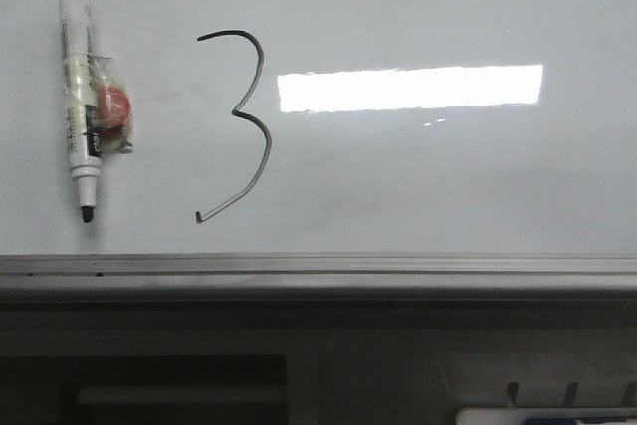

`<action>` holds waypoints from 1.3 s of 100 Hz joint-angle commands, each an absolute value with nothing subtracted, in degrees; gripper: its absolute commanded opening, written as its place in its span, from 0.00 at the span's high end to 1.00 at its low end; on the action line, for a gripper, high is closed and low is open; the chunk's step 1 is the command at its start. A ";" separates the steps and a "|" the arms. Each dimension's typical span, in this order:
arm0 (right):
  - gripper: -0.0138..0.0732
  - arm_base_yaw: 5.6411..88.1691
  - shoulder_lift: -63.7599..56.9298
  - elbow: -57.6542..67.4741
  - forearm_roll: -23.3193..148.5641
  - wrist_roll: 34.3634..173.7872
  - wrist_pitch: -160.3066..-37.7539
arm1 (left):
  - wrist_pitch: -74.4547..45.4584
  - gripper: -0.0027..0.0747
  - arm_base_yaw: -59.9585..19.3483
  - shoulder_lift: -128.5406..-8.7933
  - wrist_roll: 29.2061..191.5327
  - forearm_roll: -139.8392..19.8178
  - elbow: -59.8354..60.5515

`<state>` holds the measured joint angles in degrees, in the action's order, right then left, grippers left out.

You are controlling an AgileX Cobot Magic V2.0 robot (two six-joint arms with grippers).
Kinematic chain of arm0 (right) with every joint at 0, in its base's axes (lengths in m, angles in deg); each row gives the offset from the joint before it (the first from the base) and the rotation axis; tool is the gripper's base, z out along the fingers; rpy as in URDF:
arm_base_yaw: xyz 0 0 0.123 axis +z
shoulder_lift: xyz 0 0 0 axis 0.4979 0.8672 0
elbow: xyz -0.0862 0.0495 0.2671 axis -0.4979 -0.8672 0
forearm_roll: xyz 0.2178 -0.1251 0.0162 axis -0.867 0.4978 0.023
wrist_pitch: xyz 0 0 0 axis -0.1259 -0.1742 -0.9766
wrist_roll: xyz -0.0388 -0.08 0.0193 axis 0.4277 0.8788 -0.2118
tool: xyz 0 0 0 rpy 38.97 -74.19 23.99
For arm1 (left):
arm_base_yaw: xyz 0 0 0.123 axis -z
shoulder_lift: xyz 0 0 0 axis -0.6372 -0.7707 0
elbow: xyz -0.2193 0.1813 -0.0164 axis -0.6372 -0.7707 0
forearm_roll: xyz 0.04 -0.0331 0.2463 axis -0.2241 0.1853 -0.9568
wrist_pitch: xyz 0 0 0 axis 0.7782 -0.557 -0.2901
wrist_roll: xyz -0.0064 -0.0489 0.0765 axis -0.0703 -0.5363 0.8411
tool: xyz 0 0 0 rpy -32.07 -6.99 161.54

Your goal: Write number 3 on whiteboard

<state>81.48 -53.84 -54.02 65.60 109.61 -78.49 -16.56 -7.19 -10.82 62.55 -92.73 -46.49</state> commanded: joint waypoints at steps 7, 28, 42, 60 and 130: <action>0.91 81.32 -53.37 -52.46 65.72 109.45 -73.82 | -16.87 0.99 -17.68 -11.30 65.64 -88.28 -45.18; 0.91 81.32 -53.37 -52.46 65.72 109.45 -73.82 | -18.32 0.99 -32.04 -11.30 70.57 -83.58 -49.71; 0.91 81.32 -53.37 -52.46 65.72 109.45 -73.82 | -18.44 0.99 -36.13 -11.19 70.57 -83.58 -54.36; 0.91 81.32 -53.37 -52.46 65.72 109.45 -73.82 | -12.55 0.99 -37.42 -9.40 70.21 -83.72 -57.45; 0.91 81.32 -53.37 -52.46 65.72 109.45 -73.82 | -10.56 0.99 -37.42 -9.40 69.60 -83.58 -57.74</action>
<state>81.48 -53.84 -54.02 65.60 109.59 -78.38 -8.02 -37.31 -10.82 70.12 -84.18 -57.05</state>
